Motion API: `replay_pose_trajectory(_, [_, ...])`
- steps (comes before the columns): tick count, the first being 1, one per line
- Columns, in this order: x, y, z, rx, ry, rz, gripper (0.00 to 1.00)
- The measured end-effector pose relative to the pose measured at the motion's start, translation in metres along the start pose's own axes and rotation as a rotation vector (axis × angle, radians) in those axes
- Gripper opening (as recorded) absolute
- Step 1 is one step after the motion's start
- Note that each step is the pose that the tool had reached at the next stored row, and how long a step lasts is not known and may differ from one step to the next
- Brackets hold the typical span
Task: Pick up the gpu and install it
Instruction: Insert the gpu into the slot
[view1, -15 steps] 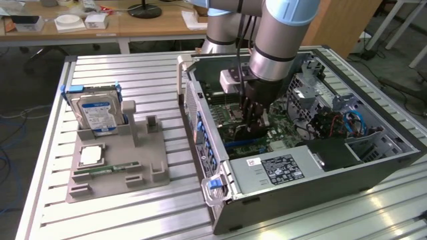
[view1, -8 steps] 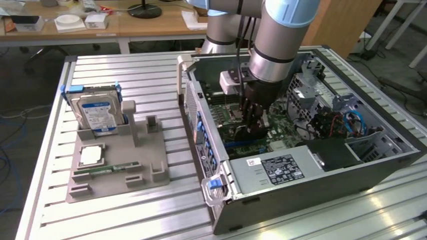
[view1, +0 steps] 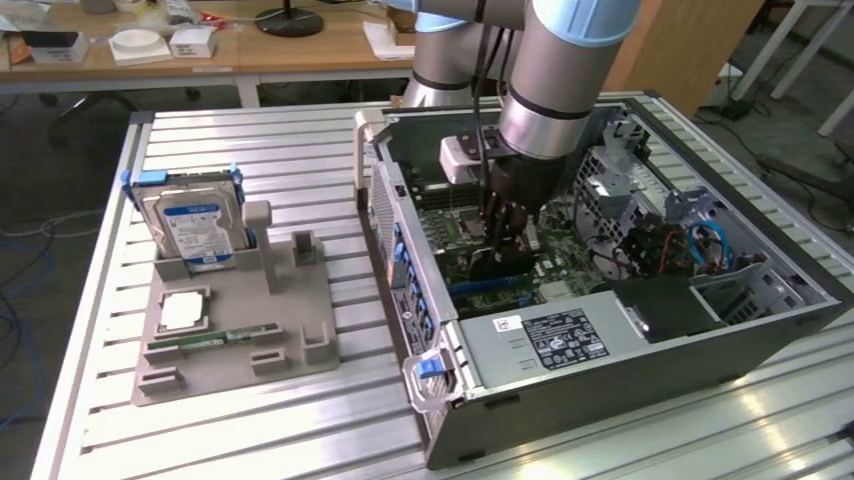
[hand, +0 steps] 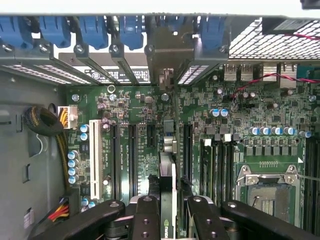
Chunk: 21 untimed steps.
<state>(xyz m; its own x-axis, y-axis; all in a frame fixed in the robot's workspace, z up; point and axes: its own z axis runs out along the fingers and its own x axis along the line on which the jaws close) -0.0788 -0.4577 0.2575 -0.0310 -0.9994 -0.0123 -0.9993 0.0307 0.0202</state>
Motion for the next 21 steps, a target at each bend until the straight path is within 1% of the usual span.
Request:
replay_pose_trajectory(3, [0.0, 0.0, -0.0002, 0.0001, 0.0004, 0.0, 0.26])
replay_pose_trajectory(7, [0.0, 0.0, -0.0002, 0.0018, 0.0003, 0.0, 0.26])
replay_pose_trajectory(16, [0.0, 0.0, -0.0002, 0.0024, 0.0004, 0.0, 0.26])
replay_pose_trajectory(21, [0.0001, -0.0001, 0.0045, 0.0024, 0.0004, 0.0, 0.26])
